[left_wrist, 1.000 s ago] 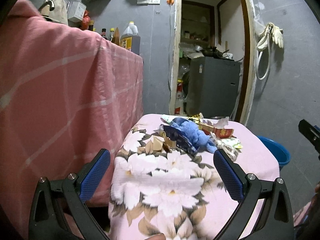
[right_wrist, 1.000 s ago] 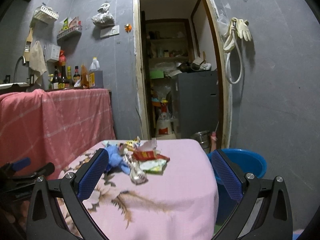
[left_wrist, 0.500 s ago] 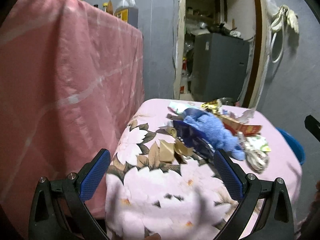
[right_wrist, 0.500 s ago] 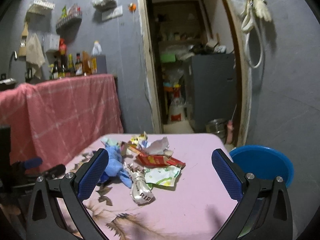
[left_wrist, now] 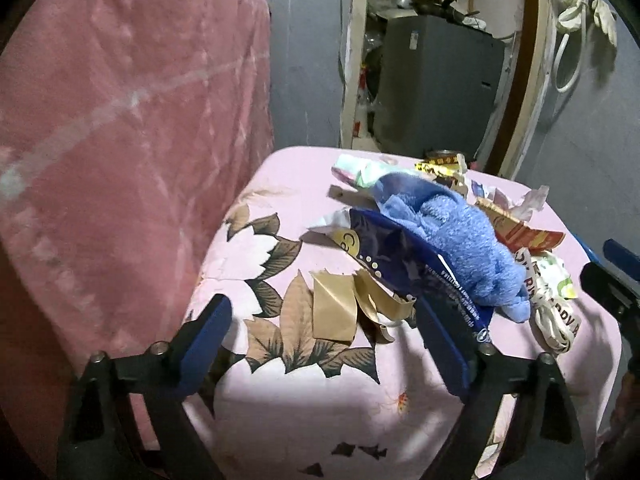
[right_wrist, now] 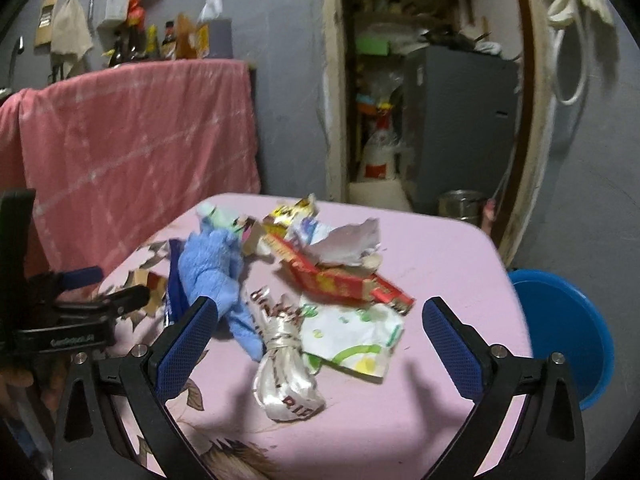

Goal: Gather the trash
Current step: 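Grasp the tan paper scrap with the left gripper while the right grasps the white wrapper, then lift both held scraps and carry them over the blue basin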

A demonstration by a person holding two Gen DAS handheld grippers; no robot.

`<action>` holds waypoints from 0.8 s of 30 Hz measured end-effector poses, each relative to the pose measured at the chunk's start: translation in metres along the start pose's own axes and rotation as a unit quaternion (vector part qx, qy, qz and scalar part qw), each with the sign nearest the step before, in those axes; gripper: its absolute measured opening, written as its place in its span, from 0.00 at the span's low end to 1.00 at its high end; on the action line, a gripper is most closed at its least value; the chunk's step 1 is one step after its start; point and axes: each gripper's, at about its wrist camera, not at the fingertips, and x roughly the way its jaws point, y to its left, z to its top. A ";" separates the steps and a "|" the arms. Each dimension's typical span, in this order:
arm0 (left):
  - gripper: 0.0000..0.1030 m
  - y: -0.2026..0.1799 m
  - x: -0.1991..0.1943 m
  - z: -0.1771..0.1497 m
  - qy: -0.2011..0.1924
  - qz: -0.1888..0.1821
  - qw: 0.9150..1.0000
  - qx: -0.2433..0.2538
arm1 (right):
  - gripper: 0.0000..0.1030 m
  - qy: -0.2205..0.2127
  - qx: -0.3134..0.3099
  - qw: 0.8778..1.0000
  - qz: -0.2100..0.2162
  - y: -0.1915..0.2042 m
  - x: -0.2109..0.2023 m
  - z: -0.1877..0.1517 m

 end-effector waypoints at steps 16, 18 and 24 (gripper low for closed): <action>0.32 -0.002 0.009 0.002 0.023 -0.031 0.999 0.000 | 0.48 0.084 -0.004 0.995 0.048 0.006 0.037 -0.014; 0.25 -0.002 0.010 0.003 0.024 -0.034 0.999 0.000 | 0.43 0.088 -0.002 0.995 0.052 0.005 0.037 -0.015; 0.15 -0.002 0.010 0.005 0.022 -0.051 0.998 -0.008 | 0.27 0.091 0.004 0.994 0.061 0.004 0.036 -0.017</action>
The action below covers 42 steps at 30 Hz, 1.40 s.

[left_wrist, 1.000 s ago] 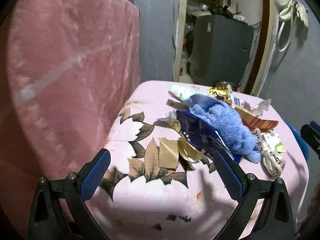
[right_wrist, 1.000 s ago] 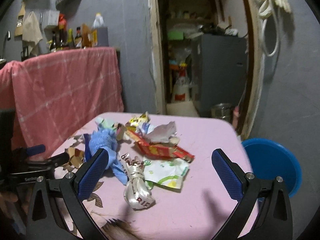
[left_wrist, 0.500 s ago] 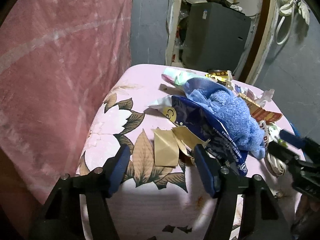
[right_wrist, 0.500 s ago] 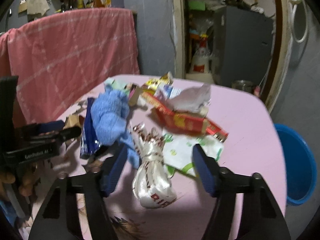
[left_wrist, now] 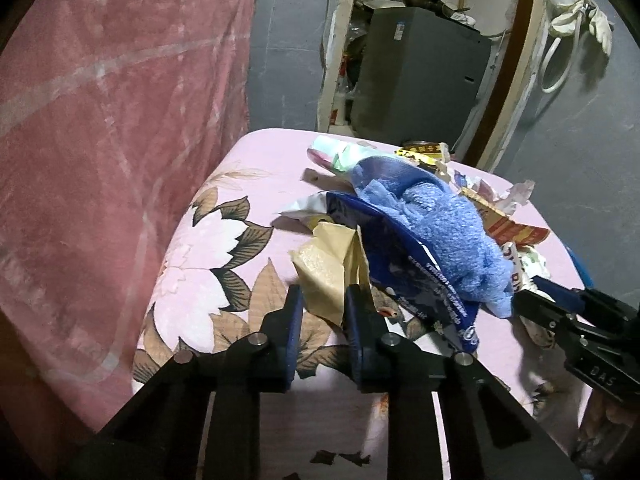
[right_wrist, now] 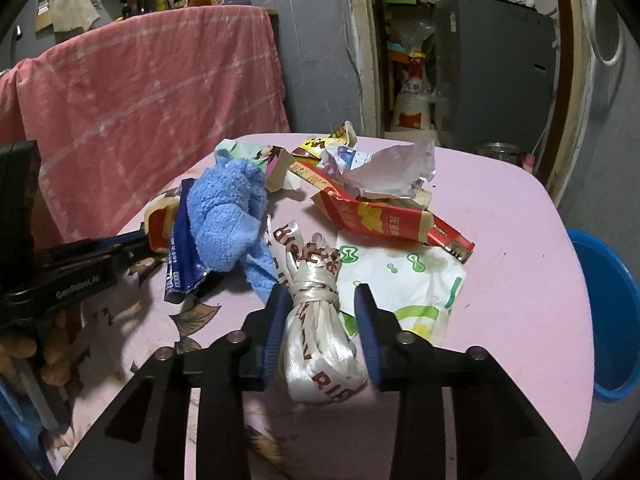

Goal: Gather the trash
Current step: 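Lift both held scraps and carry them over the blue basin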

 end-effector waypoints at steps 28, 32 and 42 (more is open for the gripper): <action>0.06 -0.102 -0.058 -0.003 -0.118 -0.068 0.990 0.022 | 0.15 -0.169 0.066 0.983 0.017 -0.038 -0.101 -0.014; 0.06 -0.133 -0.055 0.009 -0.145 -0.100 0.984 0.035 | 0.15 -0.211 0.066 0.975 -0.008 -0.056 -0.124 -0.012; 0.06 -0.233 -0.019 0.039 -0.147 -0.168 0.972 0.077 | 0.16 -0.258 0.090 0.956 -0.108 -0.136 -0.158 -0.017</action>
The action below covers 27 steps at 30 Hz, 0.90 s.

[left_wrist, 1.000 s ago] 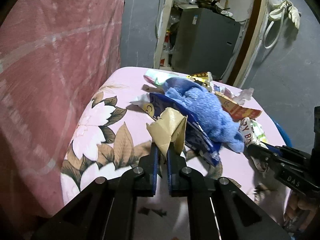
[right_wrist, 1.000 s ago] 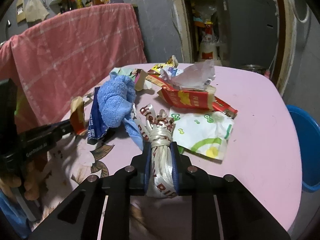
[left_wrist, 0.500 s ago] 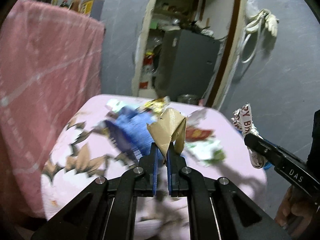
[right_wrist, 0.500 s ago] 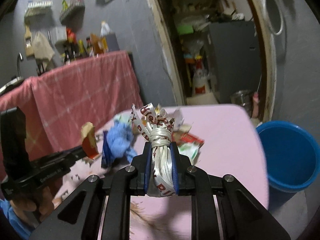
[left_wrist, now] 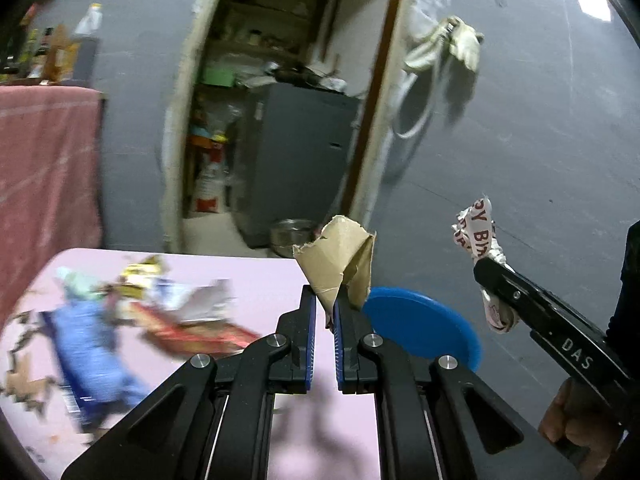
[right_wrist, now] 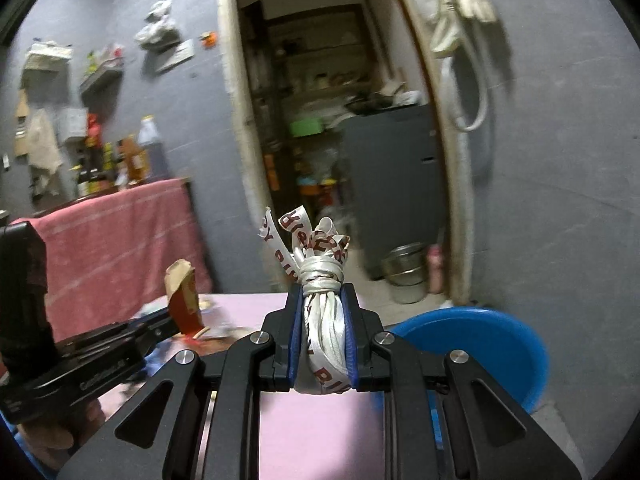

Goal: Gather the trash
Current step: 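Lift both held scraps and carry them over the blue basin, then open both grippers to drop the scraps into the blue basin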

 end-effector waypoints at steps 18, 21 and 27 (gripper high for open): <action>0.08 -0.060 0.161 -0.017 0.203 -0.042 0.978 0.013 | 0.20 0.113 0.096 0.985 -0.088 -0.126 0.036 -0.037; 0.10 -0.061 0.173 -0.023 0.216 -0.044 0.975 0.008 | 0.20 0.120 0.102 0.983 -0.090 -0.131 0.037 -0.039; 0.29 -0.066 0.162 -0.027 0.220 -0.042 0.975 -0.005 | 0.29 0.123 0.109 0.982 -0.091 -0.136 0.037 -0.038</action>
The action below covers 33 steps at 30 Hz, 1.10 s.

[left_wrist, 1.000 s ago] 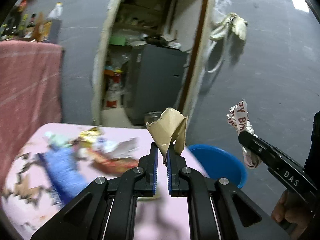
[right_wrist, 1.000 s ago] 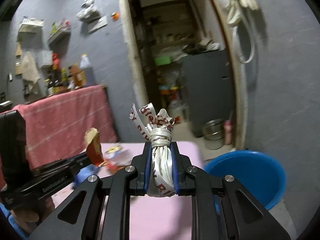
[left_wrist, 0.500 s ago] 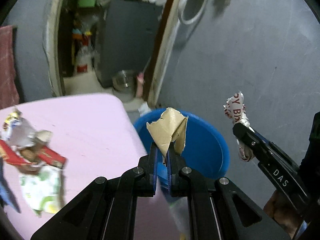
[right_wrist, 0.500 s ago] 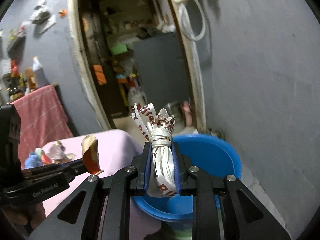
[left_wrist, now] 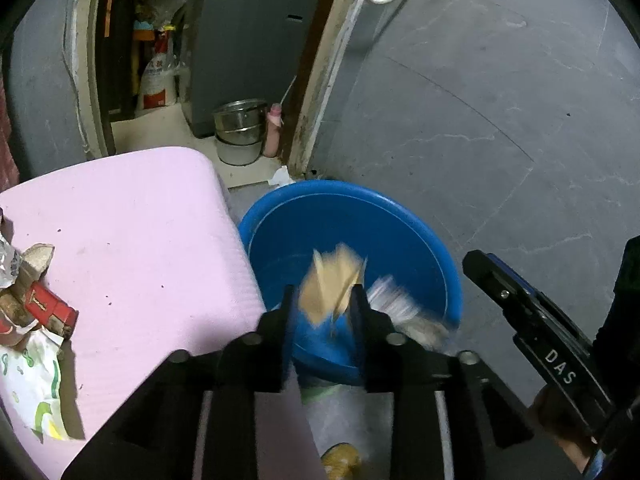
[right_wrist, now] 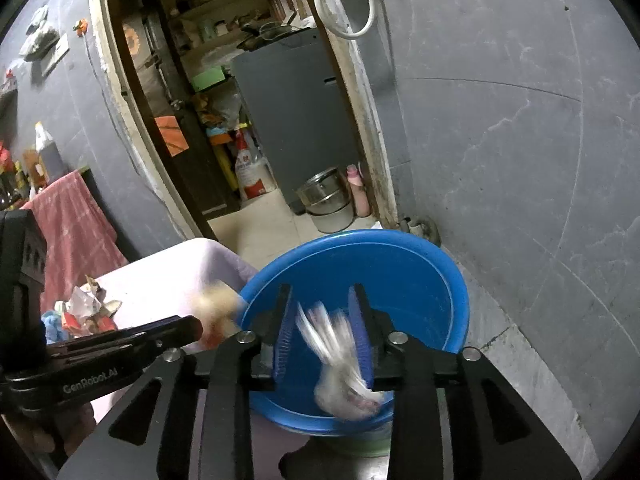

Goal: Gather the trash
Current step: 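Open both grippers to drop the scraps into the blue basin, then move both tools back over the table toward the remaining trash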

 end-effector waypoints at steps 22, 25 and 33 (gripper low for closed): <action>0.80 0.051 -0.167 -0.010 -0.229 0.067 0.971 -0.033 | 0.81 -0.193 -0.067 0.978 0.040 0.091 -0.086 0.016; 0.89 0.069 -0.196 -0.020 -0.262 0.101 0.959 -0.042 | 0.88 -0.211 -0.077 0.973 0.054 0.111 -0.095 0.015; 0.96 0.112 -0.251 -0.057 -0.306 0.163 0.936 -0.062 | 1.00 -0.233 -0.109 0.960 0.106 0.165 -0.104 0.001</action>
